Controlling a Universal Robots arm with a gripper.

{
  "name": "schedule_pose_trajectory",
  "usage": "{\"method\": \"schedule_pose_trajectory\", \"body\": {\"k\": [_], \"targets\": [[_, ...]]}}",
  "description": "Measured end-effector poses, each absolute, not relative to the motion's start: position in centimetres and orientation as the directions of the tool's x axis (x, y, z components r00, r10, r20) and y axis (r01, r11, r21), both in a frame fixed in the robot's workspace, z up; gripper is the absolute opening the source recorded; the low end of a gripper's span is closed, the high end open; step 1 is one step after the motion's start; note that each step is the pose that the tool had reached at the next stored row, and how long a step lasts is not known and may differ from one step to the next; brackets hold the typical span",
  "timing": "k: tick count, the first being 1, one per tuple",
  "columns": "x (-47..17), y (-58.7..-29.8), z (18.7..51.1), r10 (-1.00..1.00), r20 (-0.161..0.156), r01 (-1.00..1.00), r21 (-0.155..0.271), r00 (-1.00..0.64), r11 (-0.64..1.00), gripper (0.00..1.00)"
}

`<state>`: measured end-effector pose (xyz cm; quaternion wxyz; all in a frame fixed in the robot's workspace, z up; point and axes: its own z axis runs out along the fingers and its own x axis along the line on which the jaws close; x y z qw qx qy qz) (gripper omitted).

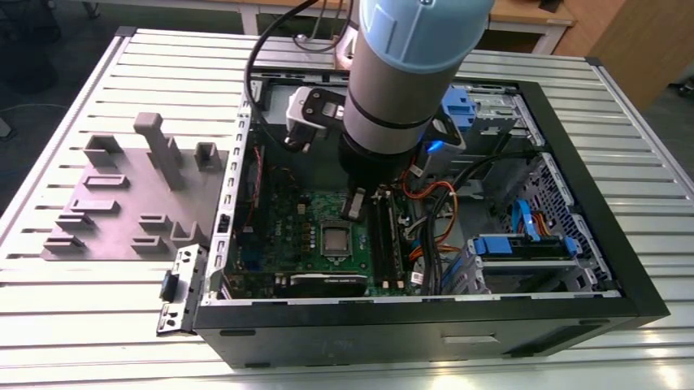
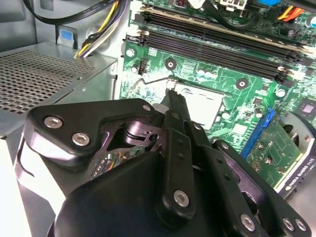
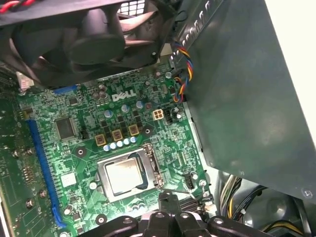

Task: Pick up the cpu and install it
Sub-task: 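Close the cpu cover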

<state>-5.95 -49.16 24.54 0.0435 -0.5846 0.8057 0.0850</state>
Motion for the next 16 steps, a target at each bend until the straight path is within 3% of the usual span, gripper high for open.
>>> {"method": "schedule_pose_trajectory", "body": {"k": [16], "targets": [[-6.4, -50.4, 24.3, -0.937, -0.166, -0.951, 0.088, -0.308, 0.297, 0.11]]}}
